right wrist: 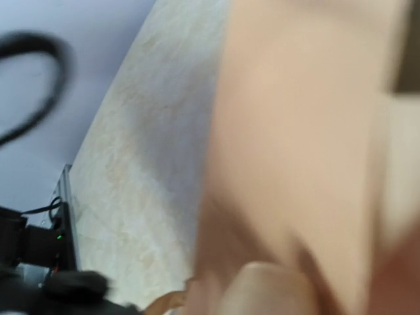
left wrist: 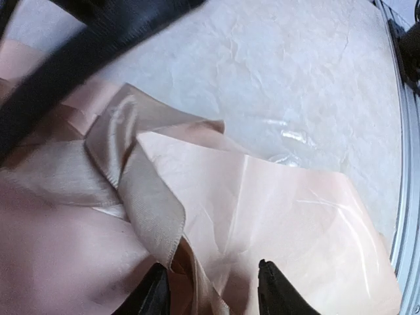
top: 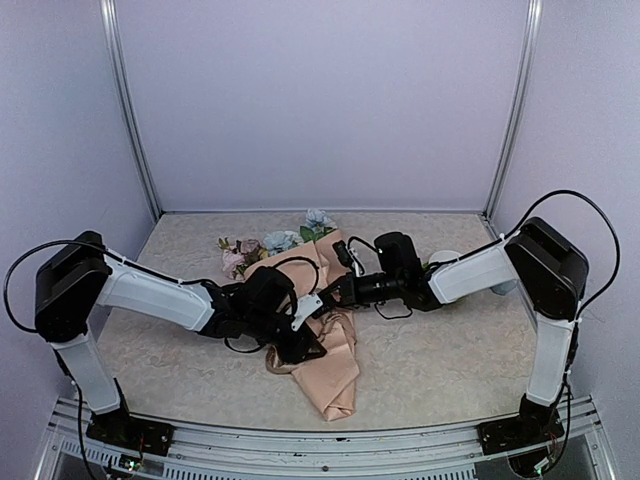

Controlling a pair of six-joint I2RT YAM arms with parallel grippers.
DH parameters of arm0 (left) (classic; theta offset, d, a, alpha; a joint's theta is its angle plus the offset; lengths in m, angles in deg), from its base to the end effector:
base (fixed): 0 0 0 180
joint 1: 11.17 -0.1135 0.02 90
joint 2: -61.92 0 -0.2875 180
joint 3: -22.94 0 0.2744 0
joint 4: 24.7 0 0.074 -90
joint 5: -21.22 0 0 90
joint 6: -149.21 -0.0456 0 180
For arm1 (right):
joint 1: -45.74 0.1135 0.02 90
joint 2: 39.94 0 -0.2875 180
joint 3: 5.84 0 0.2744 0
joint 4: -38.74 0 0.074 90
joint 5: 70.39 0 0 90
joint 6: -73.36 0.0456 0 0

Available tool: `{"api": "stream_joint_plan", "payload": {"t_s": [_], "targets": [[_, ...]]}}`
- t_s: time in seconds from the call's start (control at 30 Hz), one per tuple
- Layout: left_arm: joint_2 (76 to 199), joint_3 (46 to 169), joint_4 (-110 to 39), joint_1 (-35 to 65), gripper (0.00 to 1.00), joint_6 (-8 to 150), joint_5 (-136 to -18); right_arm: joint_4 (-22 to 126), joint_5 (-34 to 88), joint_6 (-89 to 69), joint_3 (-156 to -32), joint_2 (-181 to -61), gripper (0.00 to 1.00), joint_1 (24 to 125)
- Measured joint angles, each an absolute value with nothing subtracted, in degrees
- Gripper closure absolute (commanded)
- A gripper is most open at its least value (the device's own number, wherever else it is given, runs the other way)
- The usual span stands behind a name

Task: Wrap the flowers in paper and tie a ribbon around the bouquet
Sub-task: Cross the ribbon over the folded bouquet.

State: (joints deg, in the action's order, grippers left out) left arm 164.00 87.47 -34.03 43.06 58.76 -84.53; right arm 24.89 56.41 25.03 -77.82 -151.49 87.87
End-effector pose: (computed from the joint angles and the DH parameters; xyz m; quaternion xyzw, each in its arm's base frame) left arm 0.2111 -0.3142 0.1414 0.4678 0.7952 -0.2783 0.2670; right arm 0.3055 0.3132 0.1581 -0.1711 0.8028 0.5361 0.1972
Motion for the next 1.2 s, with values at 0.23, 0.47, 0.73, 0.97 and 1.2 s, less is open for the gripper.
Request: {"api": "stream_joint_plan", "payload": {"t_s": [0.23, 0.47, 0.73, 0.97, 1.2], "targets": [[158.2, 88.3, -35.3, 43.2, 0.20, 57.5, -81.6, 25.5, 54.2, 24.8, -76.0, -152.0, 1.00, 86.5], [150.2, 88.4, -39.6, 41.6, 0.33, 60.9, -78.8, 26.8, 53.2, 24.1, -75.6, -152.2, 1.00, 86.4], [146.6, 84.6, -48.9, 39.0, 0.27, 70.2, -73.9, 27.5, 53.2, 23.4, -75.6, -152.2, 1.00, 86.4], [148.2, 79.2, -53.1, 38.4, 0.58, 74.2, -73.4, 27.9, 53.2, 23.2, -75.6, -152.2, 1.00, 86.4], [148.8, 79.2, -50.4, 37.5, 0.60, 74.2, -73.8, 28.3, 53.2, 23.0, -75.6, -152.2, 1.00, 86.4]]}}
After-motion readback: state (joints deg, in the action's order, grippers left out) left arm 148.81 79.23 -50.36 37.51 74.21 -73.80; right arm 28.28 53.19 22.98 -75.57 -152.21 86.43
